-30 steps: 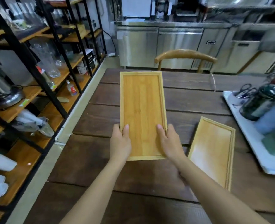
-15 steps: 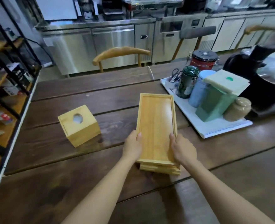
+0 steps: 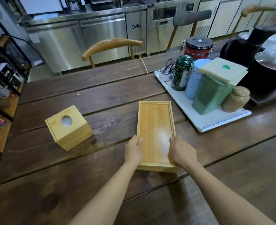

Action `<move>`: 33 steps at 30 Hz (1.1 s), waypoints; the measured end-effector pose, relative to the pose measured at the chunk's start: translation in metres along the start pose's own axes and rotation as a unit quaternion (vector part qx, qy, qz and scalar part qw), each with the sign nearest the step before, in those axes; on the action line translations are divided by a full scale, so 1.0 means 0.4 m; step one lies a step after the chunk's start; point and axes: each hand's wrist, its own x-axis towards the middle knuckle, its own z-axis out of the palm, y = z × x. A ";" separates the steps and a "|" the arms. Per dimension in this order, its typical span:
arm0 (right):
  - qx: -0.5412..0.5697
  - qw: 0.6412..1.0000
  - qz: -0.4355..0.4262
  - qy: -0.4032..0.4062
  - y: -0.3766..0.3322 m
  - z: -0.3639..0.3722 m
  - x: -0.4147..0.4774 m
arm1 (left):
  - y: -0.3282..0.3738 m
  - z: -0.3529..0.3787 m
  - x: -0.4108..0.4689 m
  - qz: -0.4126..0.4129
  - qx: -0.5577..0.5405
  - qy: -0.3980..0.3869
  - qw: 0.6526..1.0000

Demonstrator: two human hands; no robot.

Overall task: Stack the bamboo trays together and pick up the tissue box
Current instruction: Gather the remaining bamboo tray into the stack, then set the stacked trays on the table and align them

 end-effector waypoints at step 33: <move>0.492 0.859 0.064 -0.123 -0.012 -0.021 0.198 | 0.050 -0.005 0.194 -0.075 -0.295 -0.170 0.937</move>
